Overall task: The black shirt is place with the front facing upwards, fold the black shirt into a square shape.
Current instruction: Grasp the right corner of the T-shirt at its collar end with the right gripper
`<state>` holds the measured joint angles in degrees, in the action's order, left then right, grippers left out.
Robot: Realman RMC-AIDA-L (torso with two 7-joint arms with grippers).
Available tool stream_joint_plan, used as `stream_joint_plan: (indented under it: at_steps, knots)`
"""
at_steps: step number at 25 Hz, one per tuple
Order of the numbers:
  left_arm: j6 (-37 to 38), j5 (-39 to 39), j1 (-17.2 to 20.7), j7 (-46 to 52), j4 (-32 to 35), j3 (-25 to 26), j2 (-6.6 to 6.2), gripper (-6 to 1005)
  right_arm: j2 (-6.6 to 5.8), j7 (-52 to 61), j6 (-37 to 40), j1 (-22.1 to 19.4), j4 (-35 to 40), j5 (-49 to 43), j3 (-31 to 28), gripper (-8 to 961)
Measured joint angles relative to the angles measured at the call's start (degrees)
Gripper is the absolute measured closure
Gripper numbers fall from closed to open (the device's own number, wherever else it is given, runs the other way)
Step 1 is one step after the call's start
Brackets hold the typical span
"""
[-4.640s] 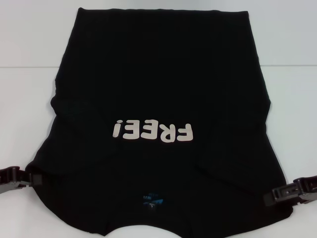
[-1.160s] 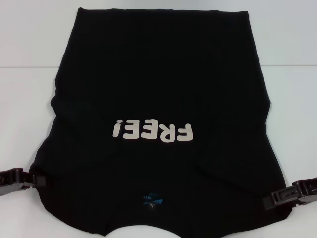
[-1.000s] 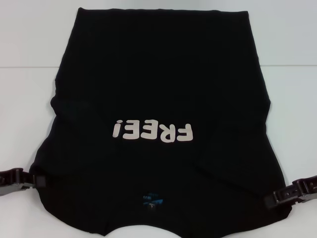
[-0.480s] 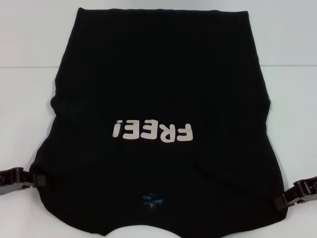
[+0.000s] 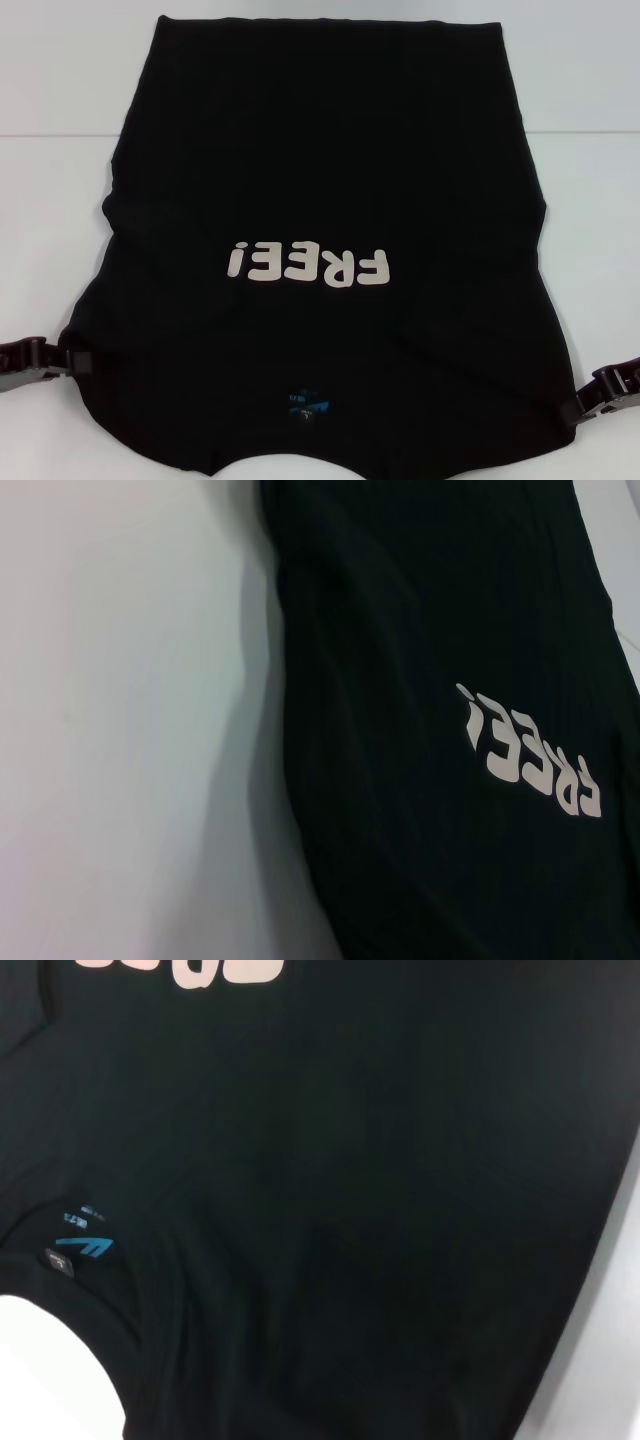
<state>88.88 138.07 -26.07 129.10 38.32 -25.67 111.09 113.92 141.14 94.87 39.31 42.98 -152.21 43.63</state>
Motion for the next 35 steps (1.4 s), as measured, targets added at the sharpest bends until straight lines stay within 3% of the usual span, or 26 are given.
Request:
stream_joint_plan:
  at_steps: [19,35]
  knots:
    - [0.34,-0.73,0.24,-0.08,-0.08,0.00,0.09,985,-1.03,-0.26,0.88,0.58,0.10,-0.46,-0.04,886]
    - [1.04,-2.21,0.33,-0.78,-1.39,0.00,-0.33,985,-3.85,-0.58,6.25,3.32,0.03,-0.07,-0.47,866]
